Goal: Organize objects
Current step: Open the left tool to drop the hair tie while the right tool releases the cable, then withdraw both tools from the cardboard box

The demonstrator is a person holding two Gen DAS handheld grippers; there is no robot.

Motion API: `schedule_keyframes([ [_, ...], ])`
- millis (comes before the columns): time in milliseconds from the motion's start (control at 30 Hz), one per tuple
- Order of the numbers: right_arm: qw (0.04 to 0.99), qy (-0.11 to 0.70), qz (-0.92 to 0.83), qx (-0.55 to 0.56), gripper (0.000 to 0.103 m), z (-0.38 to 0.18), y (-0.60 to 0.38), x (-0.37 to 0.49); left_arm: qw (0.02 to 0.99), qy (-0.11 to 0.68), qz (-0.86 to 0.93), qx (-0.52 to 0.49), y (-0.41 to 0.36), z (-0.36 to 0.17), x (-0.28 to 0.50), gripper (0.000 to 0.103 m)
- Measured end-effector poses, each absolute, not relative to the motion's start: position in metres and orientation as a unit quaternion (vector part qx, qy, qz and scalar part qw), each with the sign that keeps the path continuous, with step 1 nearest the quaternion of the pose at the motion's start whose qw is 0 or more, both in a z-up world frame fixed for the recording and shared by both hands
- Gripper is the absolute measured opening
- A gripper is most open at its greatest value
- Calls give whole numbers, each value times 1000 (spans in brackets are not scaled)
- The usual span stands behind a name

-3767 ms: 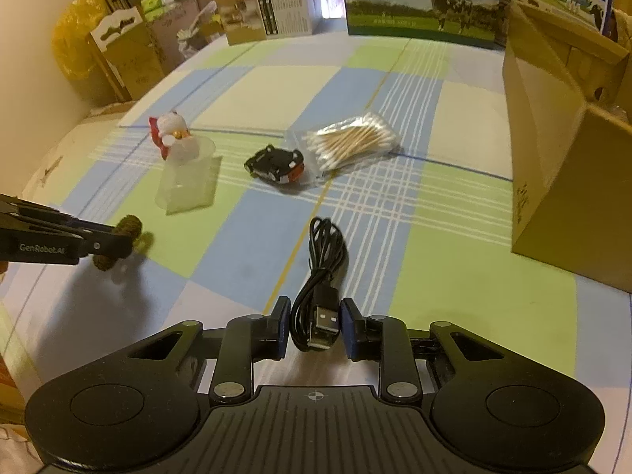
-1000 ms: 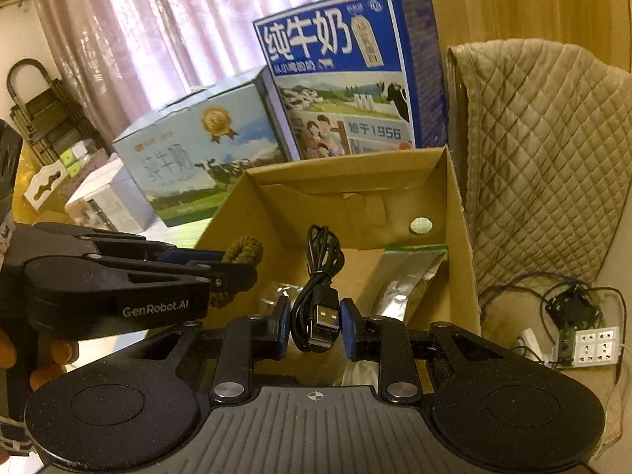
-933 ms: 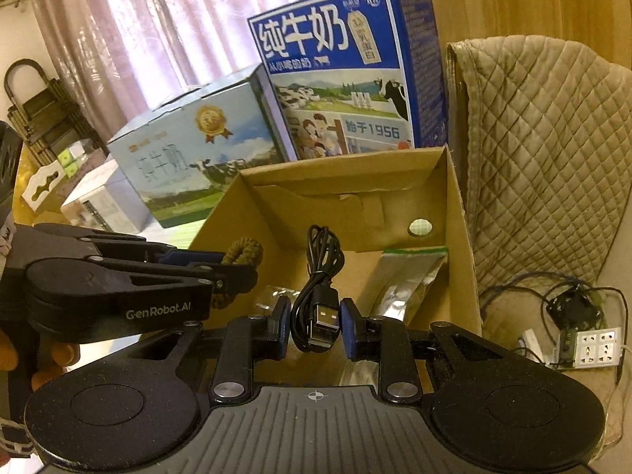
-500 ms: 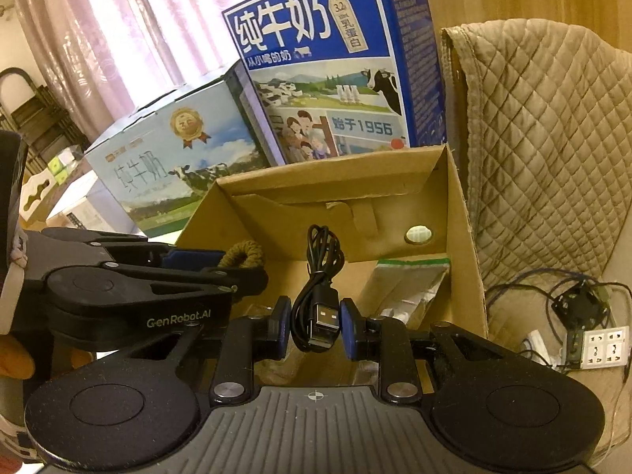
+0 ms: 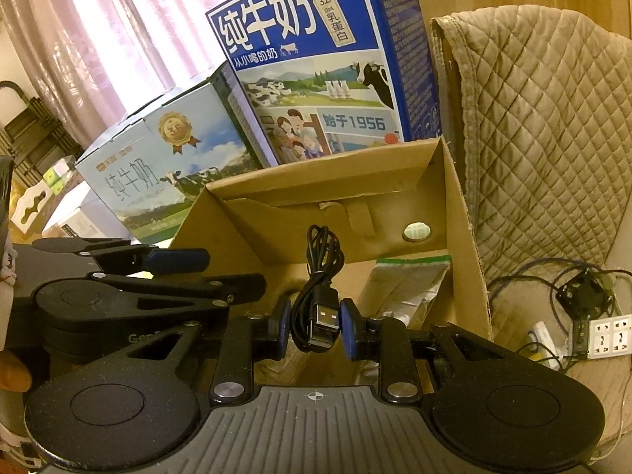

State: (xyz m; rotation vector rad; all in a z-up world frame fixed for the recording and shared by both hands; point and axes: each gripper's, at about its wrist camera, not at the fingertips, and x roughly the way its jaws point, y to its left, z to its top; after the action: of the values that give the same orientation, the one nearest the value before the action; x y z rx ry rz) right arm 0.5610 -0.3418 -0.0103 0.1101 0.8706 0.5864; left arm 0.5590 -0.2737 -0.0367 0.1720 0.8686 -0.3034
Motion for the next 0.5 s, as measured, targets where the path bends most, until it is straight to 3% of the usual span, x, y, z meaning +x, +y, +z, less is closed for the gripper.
schedule_keyframes([
  [267, 864, 418, 275, 58, 23, -15, -343, 564, 892, 420, -146, 80, -273, -37, 559, 52],
  [500, 863, 420, 273, 66, 30, -15, -348, 564, 890, 422, -151, 84, -273, -37, 556, 53],
])
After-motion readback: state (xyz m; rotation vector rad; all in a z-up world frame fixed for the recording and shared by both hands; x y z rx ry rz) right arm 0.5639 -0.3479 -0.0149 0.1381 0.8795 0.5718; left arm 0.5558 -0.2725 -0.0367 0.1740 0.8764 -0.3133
